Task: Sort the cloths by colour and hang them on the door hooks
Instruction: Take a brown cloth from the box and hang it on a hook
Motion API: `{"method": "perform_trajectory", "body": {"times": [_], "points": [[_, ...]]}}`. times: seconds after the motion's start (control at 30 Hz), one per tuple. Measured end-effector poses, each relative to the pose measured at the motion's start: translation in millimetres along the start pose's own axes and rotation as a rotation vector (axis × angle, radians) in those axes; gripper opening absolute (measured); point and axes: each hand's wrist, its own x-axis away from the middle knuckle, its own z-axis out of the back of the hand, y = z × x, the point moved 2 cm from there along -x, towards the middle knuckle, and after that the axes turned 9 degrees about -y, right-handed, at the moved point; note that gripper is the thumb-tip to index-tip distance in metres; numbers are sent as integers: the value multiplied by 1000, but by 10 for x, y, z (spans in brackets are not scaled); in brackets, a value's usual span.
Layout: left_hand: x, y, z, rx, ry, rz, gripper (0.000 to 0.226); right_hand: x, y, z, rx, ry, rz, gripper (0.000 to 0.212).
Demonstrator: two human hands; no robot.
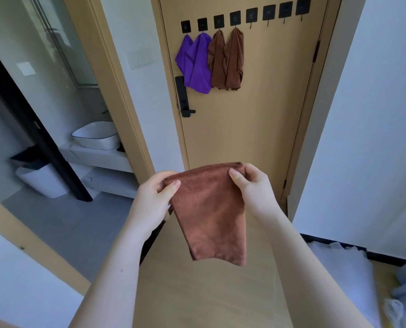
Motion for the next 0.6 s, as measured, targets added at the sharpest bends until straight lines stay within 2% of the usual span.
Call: {"method": "perform_trajectory", "body": {"times": [0.2, 0.4, 0.6], "points": [[-540, -41, -278, 48, 12, 35, 34, -448, 96, 262, 24, 17, 7, 38], [-1087, -80, -535, 110, -4, -17, 40, -819, 165, 474, 29, 37, 4, 35], [-1773, -115, -633, 106, -67, -73, 33, -1249, 235, 708, 55, 94, 8, 39]]}}
